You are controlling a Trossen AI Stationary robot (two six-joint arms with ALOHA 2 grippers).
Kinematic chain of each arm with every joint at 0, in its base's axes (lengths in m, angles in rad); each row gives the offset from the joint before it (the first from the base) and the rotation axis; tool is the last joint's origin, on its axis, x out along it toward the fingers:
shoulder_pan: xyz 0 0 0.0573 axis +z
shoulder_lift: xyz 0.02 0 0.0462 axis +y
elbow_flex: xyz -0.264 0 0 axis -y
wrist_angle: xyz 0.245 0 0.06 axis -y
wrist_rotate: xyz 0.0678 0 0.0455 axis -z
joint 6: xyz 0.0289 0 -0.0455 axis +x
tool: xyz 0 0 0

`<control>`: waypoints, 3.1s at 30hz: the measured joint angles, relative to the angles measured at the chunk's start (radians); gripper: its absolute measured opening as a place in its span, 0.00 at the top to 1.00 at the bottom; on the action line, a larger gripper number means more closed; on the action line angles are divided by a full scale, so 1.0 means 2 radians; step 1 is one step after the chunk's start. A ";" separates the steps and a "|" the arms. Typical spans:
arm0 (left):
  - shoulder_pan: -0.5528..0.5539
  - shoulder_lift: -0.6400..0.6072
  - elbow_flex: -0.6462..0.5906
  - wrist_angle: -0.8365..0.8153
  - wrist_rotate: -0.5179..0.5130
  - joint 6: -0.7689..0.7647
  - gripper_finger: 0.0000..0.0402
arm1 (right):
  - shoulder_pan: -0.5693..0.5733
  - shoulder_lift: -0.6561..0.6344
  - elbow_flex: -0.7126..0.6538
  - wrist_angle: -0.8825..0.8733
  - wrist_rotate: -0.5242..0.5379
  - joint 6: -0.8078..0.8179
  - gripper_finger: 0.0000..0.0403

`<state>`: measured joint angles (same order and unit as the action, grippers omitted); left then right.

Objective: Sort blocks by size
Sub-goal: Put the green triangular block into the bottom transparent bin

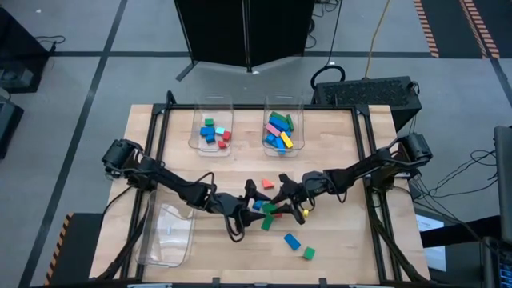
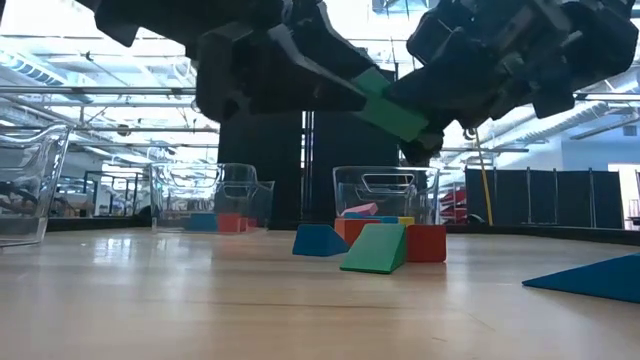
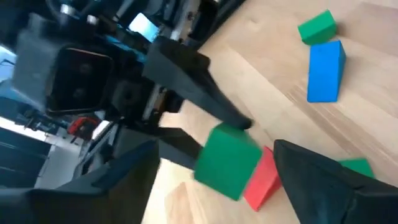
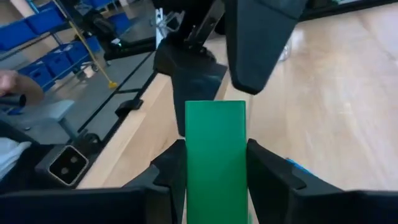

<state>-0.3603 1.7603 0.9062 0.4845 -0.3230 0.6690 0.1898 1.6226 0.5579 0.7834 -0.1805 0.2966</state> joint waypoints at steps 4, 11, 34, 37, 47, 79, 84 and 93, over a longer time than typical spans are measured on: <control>0.000 0.000 0.000 0.009 -0.023 0.014 0.17 | 0.000 0.000 0.000 0.002 -0.001 0.001 0.69; 0.000 0.000 0.000 0.008 -0.024 0.036 0.25 | 0.000 0.000 0.000 0.007 -0.005 0.003 0.69; 0.003 0.004 -0.001 0.023 0.006 0.035 0.35 | 0.000 0.000 0.000 0.018 -0.005 0.016 0.69; 0.003 0.004 -0.001 0.023 0.006 0.035 0.35 | 0.000 0.000 0.000 0.019 -0.004 0.016 0.69; 0.003 0.004 -0.001 0.024 0.012 0.033 0.40 | 0.000 0.000 0.000 0.030 -0.004 0.018 0.69; -0.035 -0.128 -0.001 -0.190 -0.153 -0.217 0.71 | -0.011 0.000 0.000 -0.081 0.104 0.045 0.44; -0.051 -0.202 -0.001 -0.390 -0.153 -0.409 0.71 | -0.020 0.000 0.000 -0.133 0.109 0.032 0.46; -0.100 -0.267 -0.001 -0.628 -0.073 -0.710 0.71 | -0.020 0.000 0.000 -0.144 0.137 0.014 0.46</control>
<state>-0.5607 1.2271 0.9047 -0.7717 -0.4690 -0.7514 0.1498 1.6218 0.5571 0.4957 0.0934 0.3246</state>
